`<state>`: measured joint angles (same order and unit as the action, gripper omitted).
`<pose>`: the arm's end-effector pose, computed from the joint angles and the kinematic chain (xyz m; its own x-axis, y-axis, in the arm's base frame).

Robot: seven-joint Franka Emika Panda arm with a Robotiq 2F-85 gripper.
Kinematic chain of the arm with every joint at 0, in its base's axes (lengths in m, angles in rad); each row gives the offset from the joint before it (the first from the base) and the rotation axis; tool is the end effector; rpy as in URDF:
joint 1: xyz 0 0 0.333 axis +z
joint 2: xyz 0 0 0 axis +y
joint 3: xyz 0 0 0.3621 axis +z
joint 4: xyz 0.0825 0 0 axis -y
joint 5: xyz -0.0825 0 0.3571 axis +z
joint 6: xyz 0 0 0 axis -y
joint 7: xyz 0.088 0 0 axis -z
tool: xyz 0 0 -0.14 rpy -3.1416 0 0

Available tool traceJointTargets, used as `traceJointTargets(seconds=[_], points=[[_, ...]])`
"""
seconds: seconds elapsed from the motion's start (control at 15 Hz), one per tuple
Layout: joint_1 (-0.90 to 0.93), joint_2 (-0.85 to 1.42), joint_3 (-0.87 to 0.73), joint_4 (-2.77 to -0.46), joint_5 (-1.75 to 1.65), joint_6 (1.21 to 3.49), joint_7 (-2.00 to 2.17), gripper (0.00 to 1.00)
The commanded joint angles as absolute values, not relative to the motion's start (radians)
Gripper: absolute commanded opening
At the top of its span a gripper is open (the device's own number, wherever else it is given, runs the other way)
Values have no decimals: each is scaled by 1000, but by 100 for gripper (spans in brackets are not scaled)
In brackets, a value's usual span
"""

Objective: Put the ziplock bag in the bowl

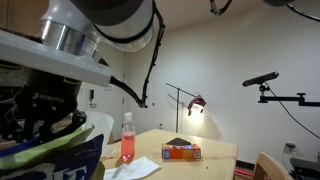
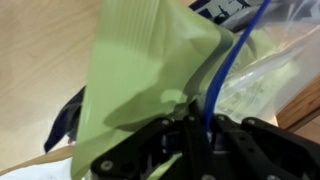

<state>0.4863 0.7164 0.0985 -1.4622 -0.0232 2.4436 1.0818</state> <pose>0.6446 0.4062 0.3055 0.8623 -0.4994 0.0841 -0.4659 -0.8473 -0.2550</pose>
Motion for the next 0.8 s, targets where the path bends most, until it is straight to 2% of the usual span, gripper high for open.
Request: traceJointTargets(seconds=[0.0,0.33,0.4,0.73], points=[[488,725,94,-1453,-15,2440,1077,5],[488,731,99,-1445,-14,2440,1077,5],[491,742,91,-1429,-17,2421,1089,1],[445,850,96,-1332,31,2298,1076,1]])
